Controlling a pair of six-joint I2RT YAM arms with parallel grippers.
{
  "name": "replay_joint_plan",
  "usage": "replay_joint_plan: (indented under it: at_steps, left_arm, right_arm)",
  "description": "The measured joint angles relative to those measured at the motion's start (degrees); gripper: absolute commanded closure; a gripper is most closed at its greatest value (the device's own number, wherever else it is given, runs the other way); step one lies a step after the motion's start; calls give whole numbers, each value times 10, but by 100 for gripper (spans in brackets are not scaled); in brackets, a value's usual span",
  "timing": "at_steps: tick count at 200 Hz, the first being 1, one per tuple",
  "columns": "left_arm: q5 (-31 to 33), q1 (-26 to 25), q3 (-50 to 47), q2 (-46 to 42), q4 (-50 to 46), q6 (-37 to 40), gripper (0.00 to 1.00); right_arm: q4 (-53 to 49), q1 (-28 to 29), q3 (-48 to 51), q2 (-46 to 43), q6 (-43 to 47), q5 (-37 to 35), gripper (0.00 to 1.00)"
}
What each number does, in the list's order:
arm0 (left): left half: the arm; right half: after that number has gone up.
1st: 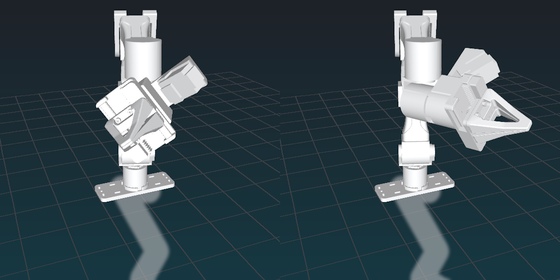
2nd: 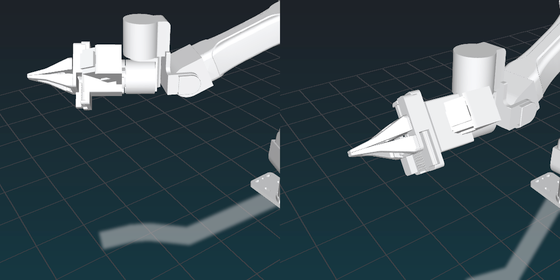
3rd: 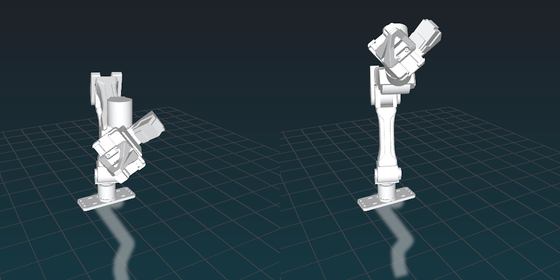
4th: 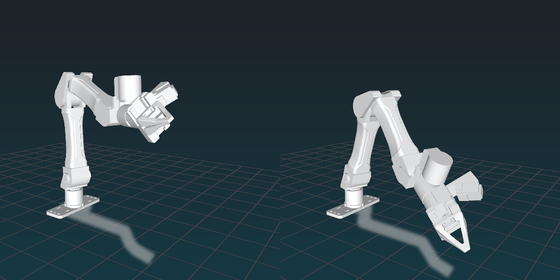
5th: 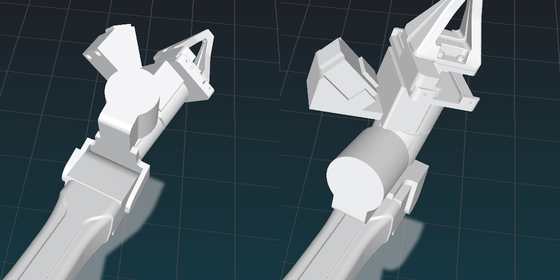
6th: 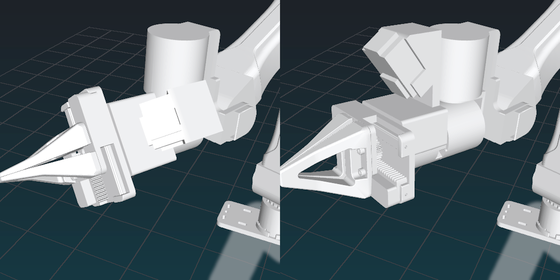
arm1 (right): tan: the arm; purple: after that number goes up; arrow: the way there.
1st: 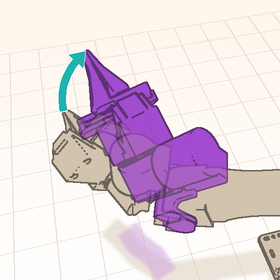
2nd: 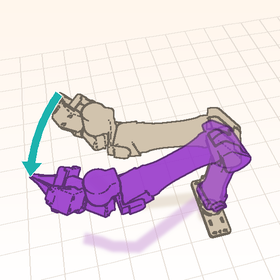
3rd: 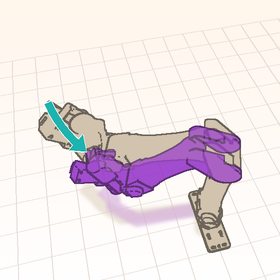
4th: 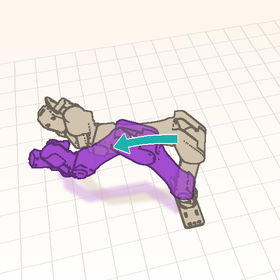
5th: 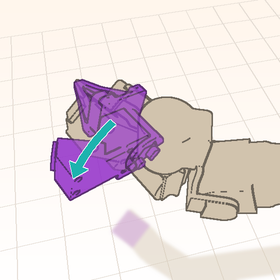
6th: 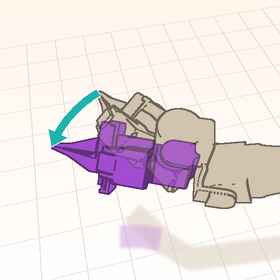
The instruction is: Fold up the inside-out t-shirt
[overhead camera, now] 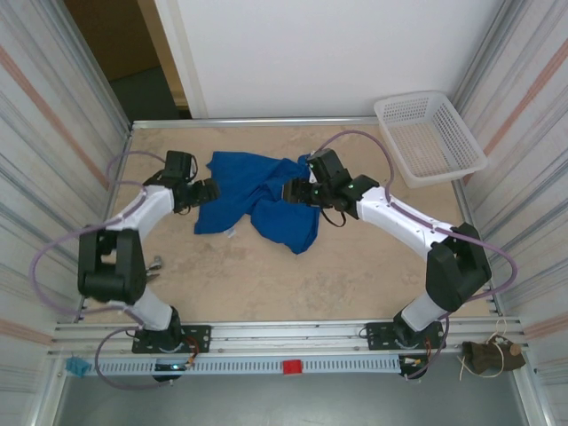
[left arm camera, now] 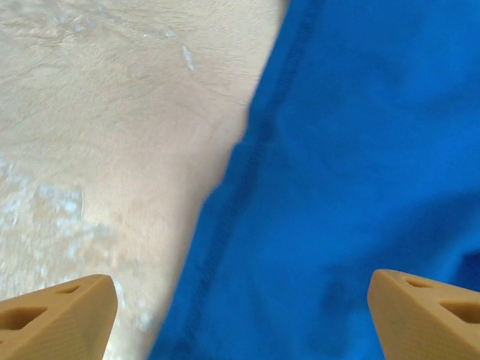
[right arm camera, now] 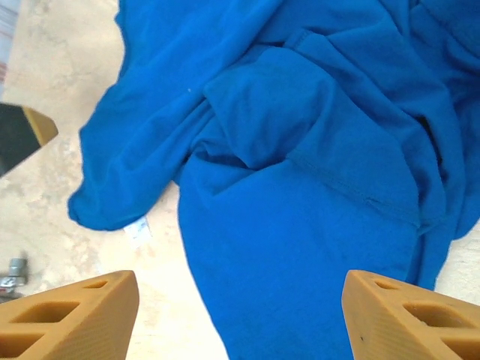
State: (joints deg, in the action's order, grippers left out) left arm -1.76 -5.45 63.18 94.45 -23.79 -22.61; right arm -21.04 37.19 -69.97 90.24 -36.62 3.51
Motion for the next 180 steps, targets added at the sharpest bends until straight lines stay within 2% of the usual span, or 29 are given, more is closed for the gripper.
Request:
replay_joint_plan:
  at_steps: [12,16,20,32,58,70,80,86,116,136,150,180]
  left_arm:
    - [-18,9,26,40,-5,6,24]
    - [-24,9,34,50,-6,10,26]
    - [-31,9,41,61,-7,12,27]
    - [-50,8,52,83,-6,14,35]
    - [-79,6,55,106,-4,14,62]
    - [-90,6,55,112,-3,16,79]
    - [-98,6,56,116,-4,17,100]
    - [-103,6,56,119,-3,16,100]
    - [-122,3,49,113,5,13,100]
    - [-135,-10,6,60,17,-4,100]
    - [-144,-37,-29,-5,22,-26,100]
    - [-150,-122,-52,-120,43,-68,100]
  right_arm:
    - [-2,1,5,0,-1,-14,20]
    - [-4,1,6,0,-1,-22,7]
    - [-7,1,7,0,-1,-28,0]
    - [-18,2,8,0,0,-55,1]
    - [-39,6,9,-4,-3,-116,1]
    - [-44,7,12,-10,-2,-134,1]
    - [-47,7,12,-15,-2,-140,1]
    - [-47,6,12,-17,-2,-140,0]
    - [-35,-1,16,-24,4,-106,12]
    - [-25,-7,22,-24,10,-71,18]
    - [-17,-13,24,-24,11,-47,20]
    - [-1,-21,24,-22,11,-16,19]
